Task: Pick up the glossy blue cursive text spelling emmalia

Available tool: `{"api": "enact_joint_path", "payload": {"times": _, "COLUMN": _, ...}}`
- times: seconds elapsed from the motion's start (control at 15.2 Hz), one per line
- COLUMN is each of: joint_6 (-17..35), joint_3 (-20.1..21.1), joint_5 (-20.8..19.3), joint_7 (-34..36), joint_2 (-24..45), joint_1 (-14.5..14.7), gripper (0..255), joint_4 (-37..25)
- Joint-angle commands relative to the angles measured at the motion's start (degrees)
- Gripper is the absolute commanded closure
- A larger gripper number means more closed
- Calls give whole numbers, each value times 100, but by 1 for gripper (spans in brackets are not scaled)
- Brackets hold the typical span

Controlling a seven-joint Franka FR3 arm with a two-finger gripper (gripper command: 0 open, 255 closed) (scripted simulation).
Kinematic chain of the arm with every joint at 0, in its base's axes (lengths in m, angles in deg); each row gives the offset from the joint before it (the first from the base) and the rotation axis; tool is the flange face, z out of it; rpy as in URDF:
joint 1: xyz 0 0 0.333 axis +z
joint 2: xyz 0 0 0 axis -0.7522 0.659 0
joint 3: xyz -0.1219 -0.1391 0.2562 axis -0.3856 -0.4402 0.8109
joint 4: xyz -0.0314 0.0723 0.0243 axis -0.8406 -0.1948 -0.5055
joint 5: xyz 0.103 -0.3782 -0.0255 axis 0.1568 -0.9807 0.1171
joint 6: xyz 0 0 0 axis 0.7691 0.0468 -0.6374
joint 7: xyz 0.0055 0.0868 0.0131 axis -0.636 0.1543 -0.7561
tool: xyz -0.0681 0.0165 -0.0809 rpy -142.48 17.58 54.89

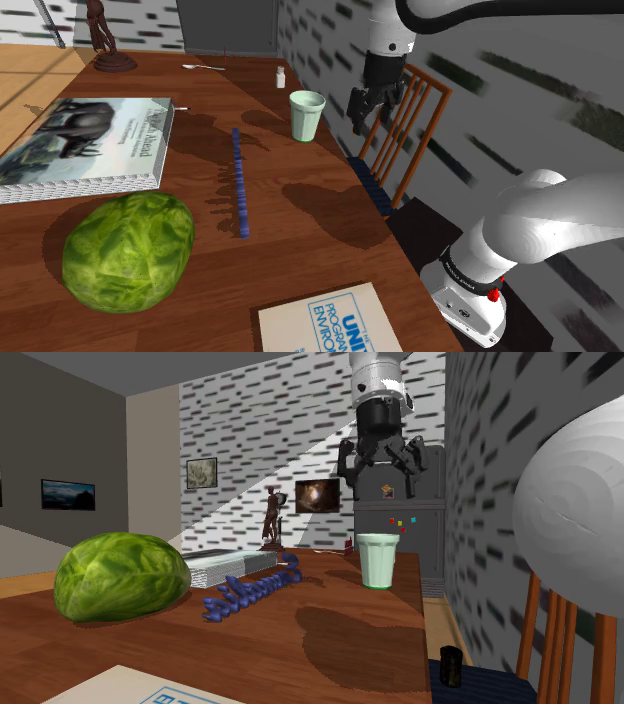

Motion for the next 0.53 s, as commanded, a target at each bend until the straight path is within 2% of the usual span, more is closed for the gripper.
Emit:
{"api": "enact_joint_path", "payload": {"times": 0.0, "joint_6": 251, "joint_3": 193, "joint_5": 122, "joint_7": 342, "joint_2": 325, "joint_1": -1, "gripper": 0, "joint_4": -90}}
{"api": "enact_joint_path", "payload": {"times": 0.46, "joint_6": 1054, "joint_3": 825, "joint_5": 284, "joint_7": 1517, "joint_2": 1648, "joint_1": -32, "gripper": 0, "joint_4": -670}}
